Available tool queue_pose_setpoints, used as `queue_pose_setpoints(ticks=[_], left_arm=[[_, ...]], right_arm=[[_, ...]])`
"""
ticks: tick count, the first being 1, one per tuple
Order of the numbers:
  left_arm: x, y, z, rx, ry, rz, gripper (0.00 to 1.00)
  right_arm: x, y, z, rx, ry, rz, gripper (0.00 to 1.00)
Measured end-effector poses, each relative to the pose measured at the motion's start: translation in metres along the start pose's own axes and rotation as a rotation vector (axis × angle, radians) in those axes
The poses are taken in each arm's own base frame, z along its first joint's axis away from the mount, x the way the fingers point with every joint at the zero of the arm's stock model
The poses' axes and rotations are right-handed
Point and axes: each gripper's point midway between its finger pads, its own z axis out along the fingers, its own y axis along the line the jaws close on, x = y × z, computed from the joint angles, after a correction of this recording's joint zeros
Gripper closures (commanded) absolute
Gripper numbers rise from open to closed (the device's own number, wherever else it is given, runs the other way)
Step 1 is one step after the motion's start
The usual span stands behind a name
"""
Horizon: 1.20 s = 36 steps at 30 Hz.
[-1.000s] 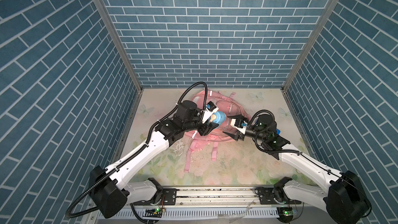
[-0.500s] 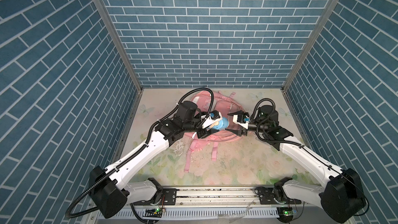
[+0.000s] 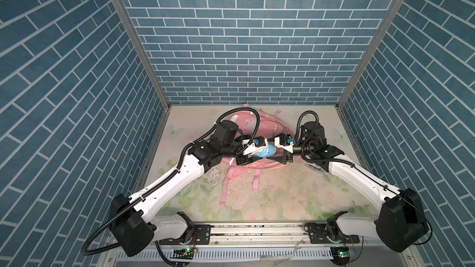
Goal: Pack the student bag
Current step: 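Carry the blue sharpener with the right gripper toward the backpack opening, then lower the sharpener into the backpack with right gripper while left holds bag edge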
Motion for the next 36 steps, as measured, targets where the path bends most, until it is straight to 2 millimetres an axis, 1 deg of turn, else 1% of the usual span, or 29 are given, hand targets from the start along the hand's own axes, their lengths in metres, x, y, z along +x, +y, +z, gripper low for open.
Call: queue_pose_setpoints(ticks=[9,12,16,19,22,28,31,32,34,36], left_arm=[[0.007,-0.005,0.008,0.037,0.023,0.05,0.69],[0.005,-0.005,0.01,0.037,0.027,0.071,0.69],[-0.004,-0.005,0.013,0.042,0.018,0.098,0.68],[-0.007,-0.006,0.014,0.044,0.02,0.12,0.68],[-0.007,-0.007,0.018,0.045,0.036,0.135,0.67],[0.0,-0.006,0.023,0.038,0.069,0.139,0.66],[0.0,-0.004,0.023,0.032,0.078,0.139,0.66],[0.0,-0.003,0.023,0.029,0.079,0.139,0.66],[0.0,-0.003,0.023,0.027,0.081,0.127,0.62],[0.0,-0.002,0.022,0.022,0.084,0.107,0.43]], right_arm=[[0.0,0.008,0.0,-0.039,-0.008,0.028,0.26],[0.001,0.009,0.0,-0.044,-0.009,0.032,0.25],[0.005,0.01,0.004,-0.054,-0.004,0.043,0.25],[0.008,0.012,0.007,-0.064,0.001,0.053,0.26],[0.008,0.012,0.008,-0.066,-0.001,0.066,0.28],[0.004,0.011,0.009,-0.066,-0.014,0.076,0.26],[0.004,0.011,0.009,-0.066,-0.014,0.083,0.31],[0.003,0.011,0.009,-0.067,-0.016,0.081,0.35],[0.003,0.011,0.009,-0.065,-0.018,0.071,0.42],[0.003,0.01,0.009,-0.061,-0.017,0.055,0.5]])
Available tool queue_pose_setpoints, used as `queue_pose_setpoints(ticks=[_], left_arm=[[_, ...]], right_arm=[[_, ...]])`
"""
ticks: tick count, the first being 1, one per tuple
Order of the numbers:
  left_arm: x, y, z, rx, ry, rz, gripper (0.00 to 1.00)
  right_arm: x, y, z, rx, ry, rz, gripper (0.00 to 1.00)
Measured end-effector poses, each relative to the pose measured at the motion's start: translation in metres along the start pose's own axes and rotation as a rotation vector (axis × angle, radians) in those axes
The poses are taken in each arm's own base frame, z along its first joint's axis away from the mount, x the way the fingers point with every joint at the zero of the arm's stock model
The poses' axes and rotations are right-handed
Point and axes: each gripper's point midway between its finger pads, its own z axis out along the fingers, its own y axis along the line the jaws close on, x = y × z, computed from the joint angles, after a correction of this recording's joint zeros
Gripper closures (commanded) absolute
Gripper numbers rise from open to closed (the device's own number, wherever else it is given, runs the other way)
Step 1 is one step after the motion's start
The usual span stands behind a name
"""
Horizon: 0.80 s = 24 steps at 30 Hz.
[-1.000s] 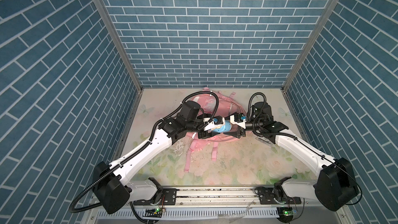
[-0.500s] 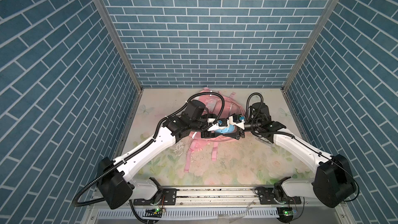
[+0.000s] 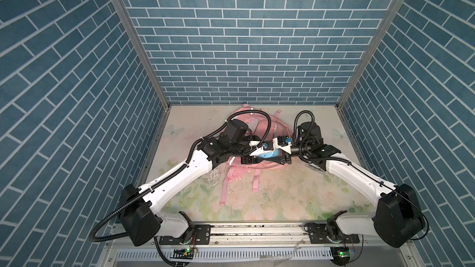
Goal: Pack the student bag
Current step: 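Lower the sharpener into the backpack with right gripper while left holds bag edge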
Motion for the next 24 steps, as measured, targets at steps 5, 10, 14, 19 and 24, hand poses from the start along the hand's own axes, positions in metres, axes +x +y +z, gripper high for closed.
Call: queue_pose_setpoints(ticks=[5,10,14,19,24], left_arm=[[-0.001,0.009,-0.001,-0.04,0.004,-0.055,0.14],[-0.009,0.021,-0.016,-0.113,-0.052,-0.172,0.13],[-0.021,0.045,-0.05,-0.275,-0.16,-0.277,0.13],[-0.038,0.073,-0.078,-0.427,-0.296,-0.403,0.13],[-0.017,0.09,-0.055,-0.524,-0.24,-0.561,0.13]], right_arm=[[0.001,0.002,-0.001,-0.002,0.002,0.032,0.59],[0.004,0.002,-0.01,0.058,-0.004,0.105,0.63],[0.019,0.007,-0.02,0.125,0.013,0.185,0.65],[0.049,0.005,-0.038,0.254,0.036,0.342,0.65],[0.064,-0.018,-0.075,0.523,0.054,0.446,0.66]])
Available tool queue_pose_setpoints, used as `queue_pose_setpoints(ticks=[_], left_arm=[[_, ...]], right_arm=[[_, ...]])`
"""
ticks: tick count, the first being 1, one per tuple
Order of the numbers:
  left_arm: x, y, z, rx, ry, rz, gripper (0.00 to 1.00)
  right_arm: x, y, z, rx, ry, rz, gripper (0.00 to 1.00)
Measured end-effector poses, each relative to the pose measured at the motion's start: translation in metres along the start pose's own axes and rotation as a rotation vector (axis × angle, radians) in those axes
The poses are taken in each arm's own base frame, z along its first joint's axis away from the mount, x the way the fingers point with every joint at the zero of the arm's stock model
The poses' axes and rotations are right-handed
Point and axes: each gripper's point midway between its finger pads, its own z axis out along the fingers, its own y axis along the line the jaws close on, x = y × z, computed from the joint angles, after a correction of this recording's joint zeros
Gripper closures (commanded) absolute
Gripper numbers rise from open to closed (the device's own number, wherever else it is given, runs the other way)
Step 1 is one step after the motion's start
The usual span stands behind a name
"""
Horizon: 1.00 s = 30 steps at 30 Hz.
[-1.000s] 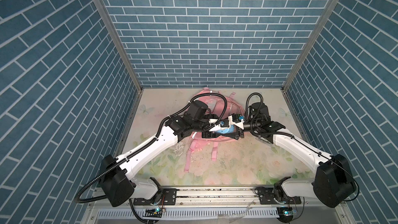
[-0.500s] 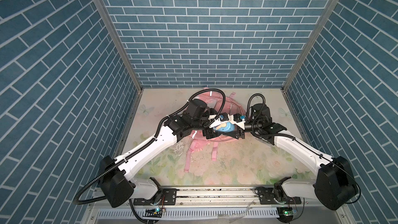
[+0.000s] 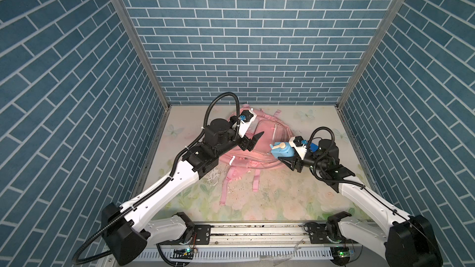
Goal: Pack the student bag
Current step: 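Lower the sharpener into the backpack with right gripper while left holds bag edge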
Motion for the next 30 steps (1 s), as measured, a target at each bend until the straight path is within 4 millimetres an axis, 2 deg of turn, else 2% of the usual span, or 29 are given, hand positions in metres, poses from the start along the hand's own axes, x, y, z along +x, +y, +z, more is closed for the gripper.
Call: queue_pose_setpoints(ticks=[2,6,9,12,14,18,30], left_arm=[[0.02,-0.003,0.017,-0.045,0.061,-0.012,0.13],[0.078,-0.032,0.057,-0.084,0.221,0.037,0.13],[0.125,-0.05,0.085,-0.105,0.346,0.08,0.13],[0.154,-0.055,0.107,-0.135,0.426,0.102,0.13],[0.163,-0.055,0.119,-0.159,0.454,0.109,0.13],[0.166,-0.057,0.137,-0.175,0.459,0.107,0.13],[0.169,-0.064,0.163,-0.184,0.483,0.076,0.13]], right_arm=[[-0.007,-0.018,-0.011,0.12,-0.021,0.029,0.67],[-0.023,-0.05,-0.039,0.355,-0.075,0.095,0.68],[-0.02,-0.062,-0.054,0.462,-0.076,0.151,0.68],[-0.011,-0.069,-0.064,0.542,-0.054,0.206,0.68],[-0.005,-0.073,-0.069,0.579,-0.036,0.239,0.68],[0.007,-0.076,-0.074,0.623,-0.002,0.293,0.69],[0.019,-0.077,-0.075,0.64,0.022,0.367,0.69]])
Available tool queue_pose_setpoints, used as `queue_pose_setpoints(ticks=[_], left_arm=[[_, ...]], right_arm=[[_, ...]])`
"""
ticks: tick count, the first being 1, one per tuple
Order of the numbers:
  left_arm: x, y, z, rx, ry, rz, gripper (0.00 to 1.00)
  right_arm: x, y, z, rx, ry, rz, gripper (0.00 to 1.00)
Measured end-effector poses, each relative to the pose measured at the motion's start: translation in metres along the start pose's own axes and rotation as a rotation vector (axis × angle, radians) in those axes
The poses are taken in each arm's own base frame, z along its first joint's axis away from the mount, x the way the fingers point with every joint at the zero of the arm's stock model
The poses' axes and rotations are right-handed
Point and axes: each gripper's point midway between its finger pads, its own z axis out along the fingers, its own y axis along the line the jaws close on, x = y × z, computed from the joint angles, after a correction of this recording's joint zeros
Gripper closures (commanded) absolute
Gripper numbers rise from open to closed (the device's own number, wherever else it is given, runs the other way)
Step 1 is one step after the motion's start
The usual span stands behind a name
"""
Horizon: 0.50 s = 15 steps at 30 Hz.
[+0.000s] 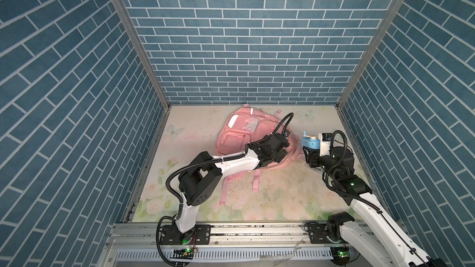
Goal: Pack the student bag
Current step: 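Lower the sharpener into the backpack with right gripper while left holds bag edge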
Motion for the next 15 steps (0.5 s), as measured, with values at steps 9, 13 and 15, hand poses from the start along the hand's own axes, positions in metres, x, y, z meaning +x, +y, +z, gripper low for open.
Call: queue_pose_setpoints(ticks=[9,13,15], left_arm=[[0.002,0.003,0.039,-0.103,0.12,-0.05,0.72],[0.004,0.005,0.034,-0.069,0.137,-0.112,0.99],[0.002,0.013,0.029,-0.055,0.142,-0.155,1.0]], right_arm=[[0.01,-0.002,0.002,0.008,0.042,0.026,0.7],[0.011,-0.002,0.002,0.008,0.045,0.027,0.71],[0.013,-0.002,0.003,0.009,0.058,0.028,0.71]])
